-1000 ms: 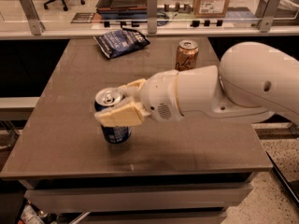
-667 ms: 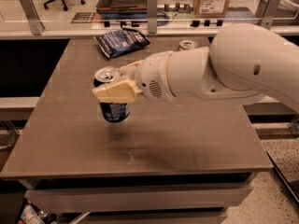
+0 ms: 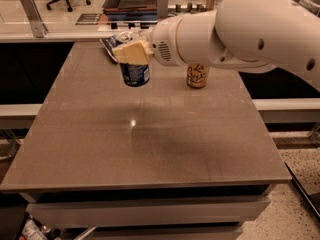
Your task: Move pepsi can near blue chip bag
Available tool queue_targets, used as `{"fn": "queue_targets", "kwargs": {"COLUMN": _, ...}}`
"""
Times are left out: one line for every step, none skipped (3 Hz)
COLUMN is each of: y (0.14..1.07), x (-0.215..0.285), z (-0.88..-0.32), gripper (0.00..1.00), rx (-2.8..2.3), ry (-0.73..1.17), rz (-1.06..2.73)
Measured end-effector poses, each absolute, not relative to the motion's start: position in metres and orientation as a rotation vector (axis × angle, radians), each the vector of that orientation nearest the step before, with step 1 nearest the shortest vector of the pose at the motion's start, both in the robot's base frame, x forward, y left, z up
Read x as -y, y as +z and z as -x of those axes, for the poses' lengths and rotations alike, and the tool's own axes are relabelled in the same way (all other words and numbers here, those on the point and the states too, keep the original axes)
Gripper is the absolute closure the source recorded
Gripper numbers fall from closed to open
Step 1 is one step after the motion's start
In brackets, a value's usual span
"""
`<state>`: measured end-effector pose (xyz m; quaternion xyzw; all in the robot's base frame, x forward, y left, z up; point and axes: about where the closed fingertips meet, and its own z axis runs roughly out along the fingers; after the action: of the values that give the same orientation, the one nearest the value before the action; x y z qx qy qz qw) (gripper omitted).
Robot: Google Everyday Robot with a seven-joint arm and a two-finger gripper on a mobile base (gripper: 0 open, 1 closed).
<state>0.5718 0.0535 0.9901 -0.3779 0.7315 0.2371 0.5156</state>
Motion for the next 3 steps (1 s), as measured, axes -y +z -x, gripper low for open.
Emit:
{"fn": "queue_targets", "kwargs": {"y": 1.001, "x": -0.041, "z": -0.618, "gripper": 1.00, "rx": -1.716, "ry": 0.515, "rz": 0.833}}
{"fn": "queue_targets", "kwargs": {"y": 1.001, "x": -0.041, "z": -0.618, "gripper": 1.00, "rx": -1.715, "ry": 0.515, "rz": 0.833}}
{"fn": "queue_targets", "kwargs": {"y": 0.989, "x": -0.049, "z": -0.627, "gripper": 1.00, "rx": -1.738, "ry": 0.498, "rz": 0.833}}
